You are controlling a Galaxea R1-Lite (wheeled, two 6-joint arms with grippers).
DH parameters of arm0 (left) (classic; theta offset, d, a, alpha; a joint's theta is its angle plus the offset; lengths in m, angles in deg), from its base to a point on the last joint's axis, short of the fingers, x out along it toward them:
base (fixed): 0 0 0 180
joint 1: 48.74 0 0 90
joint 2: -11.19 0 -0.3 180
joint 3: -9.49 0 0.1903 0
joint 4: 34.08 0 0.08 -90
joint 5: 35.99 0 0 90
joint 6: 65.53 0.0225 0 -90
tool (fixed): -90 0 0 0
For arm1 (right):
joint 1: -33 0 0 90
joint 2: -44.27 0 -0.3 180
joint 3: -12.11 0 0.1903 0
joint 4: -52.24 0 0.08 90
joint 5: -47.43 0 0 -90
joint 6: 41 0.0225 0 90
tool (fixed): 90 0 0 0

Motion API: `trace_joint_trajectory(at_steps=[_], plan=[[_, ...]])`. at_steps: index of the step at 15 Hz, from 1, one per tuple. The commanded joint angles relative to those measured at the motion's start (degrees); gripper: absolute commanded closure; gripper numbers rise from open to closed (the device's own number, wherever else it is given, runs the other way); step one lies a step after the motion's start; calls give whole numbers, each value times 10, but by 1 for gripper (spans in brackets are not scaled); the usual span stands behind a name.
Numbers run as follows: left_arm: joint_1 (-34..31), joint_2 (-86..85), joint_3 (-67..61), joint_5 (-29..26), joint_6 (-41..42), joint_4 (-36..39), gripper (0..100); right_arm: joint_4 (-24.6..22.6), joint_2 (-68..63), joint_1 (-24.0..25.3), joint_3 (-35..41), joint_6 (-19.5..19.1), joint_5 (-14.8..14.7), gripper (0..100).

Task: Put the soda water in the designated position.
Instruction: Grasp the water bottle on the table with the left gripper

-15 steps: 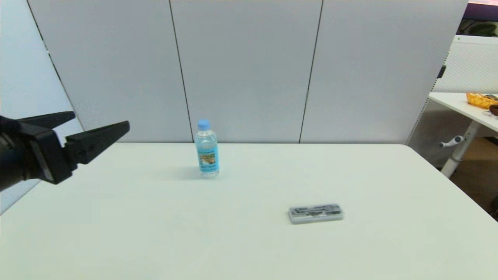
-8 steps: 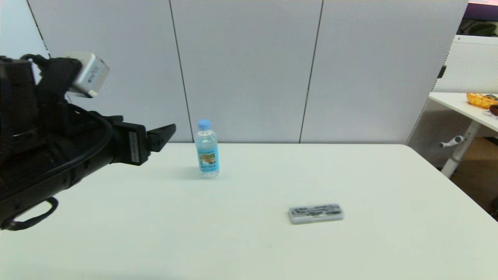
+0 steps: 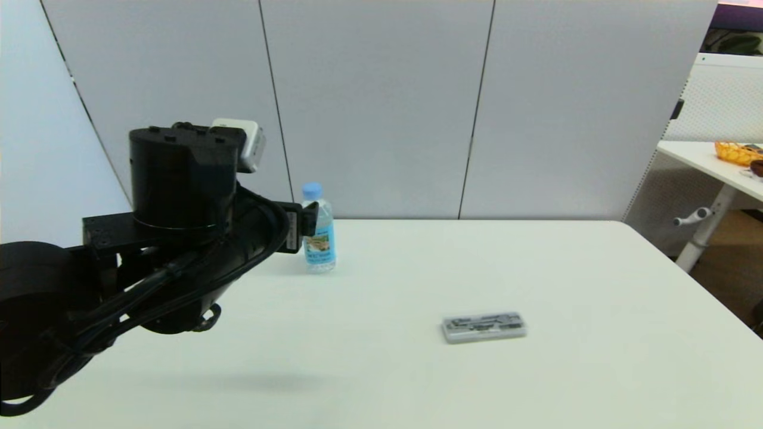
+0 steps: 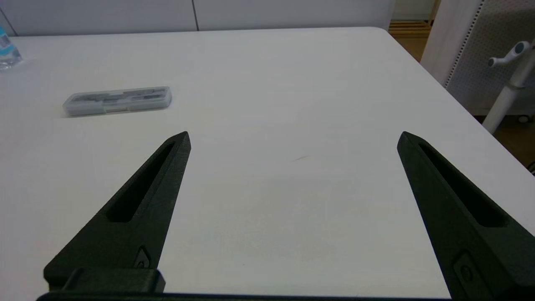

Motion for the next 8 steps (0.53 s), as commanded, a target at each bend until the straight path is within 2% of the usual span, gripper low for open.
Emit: trace_joint_trajectory(at_steps=[1, 8], plan=[[7, 44, -1, 9, -12, 5, 0, 0, 0, 0, 0, 0, 0, 0], [9, 127, 20, 42, -30, 60, 0, 0, 0, 0, 0, 0, 0, 0]])
